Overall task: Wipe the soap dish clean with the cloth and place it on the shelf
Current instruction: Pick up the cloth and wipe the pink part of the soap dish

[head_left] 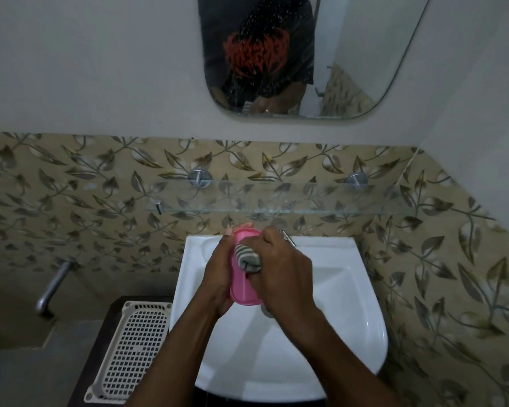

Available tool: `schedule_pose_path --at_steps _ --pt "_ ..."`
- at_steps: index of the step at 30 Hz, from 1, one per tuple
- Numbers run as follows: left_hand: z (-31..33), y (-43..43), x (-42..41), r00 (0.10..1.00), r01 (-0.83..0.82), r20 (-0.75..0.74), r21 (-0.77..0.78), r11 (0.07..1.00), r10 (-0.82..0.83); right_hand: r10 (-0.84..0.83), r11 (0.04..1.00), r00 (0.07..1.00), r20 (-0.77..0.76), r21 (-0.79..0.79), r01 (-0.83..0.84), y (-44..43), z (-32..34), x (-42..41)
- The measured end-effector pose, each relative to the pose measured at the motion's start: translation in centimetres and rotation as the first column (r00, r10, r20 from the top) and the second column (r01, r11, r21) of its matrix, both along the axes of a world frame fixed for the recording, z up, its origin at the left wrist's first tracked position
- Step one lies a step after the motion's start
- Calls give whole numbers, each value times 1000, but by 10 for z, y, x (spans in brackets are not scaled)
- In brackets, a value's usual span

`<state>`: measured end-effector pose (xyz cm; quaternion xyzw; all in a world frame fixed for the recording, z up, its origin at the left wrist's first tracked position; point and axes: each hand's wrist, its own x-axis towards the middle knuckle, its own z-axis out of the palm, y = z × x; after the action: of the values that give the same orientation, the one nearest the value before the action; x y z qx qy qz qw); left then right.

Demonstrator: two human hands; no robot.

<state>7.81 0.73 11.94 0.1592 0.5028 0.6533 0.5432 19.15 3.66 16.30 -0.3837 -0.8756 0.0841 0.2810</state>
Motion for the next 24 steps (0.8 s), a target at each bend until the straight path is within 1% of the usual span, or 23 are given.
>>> schedule_pose_path --at_steps 1,3,7,9,10,13,14,15,17,19,22,24 --pt "-1 0 0 1000 -8 21 -4 1000 8 15 1000 1000 -2 25 -15 -4 -2 -1" --pt "0 -2 0 999 -3 37 2 1000 3 2 1000 1000 -19 1 -2 0 -6 -2" --pt "1 -5 2 999 1 37 33 999 -3 -166 984 982 -88 -86 158 19 -6 7" --pt "0 -5 2 999 4 32 27 1000 -4 -185 978 977 -108 -113 173 20 -7 9" --pt "-1 -5 4 999 10 39 26 1000 -11 -150 986 982 -112 -93 140 20 -7 9" --pt "-3 -5 6 999 29 27 41 999 -30 59 998 995 -80 18 -58 25 -4 5" --pt "-3 -5 7 999 33 24 45 998 -34 105 994 993 -50 48 -103 28 -3 4" --pt "-3 -6 7 999 36 19 47 998 -37 114 992 993 -23 55 -112 31 0 4" --pt "-2 -4 6 999 42 9 56 998 -42 47 999 999 -27 23 -47 36 2 7" --pt "-1 -3 5 999 34 10 70 997 -35 -68 996 996 -53 -59 65 36 0 12" --pt "2 -1 6 1000 15 -24 108 994 -13 -221 956 975 6 -196 218 34 -2 15" --pt "0 -1 7 999 -4 -35 123 992 8 -263 924 965 21 -282 258 32 -4 17"
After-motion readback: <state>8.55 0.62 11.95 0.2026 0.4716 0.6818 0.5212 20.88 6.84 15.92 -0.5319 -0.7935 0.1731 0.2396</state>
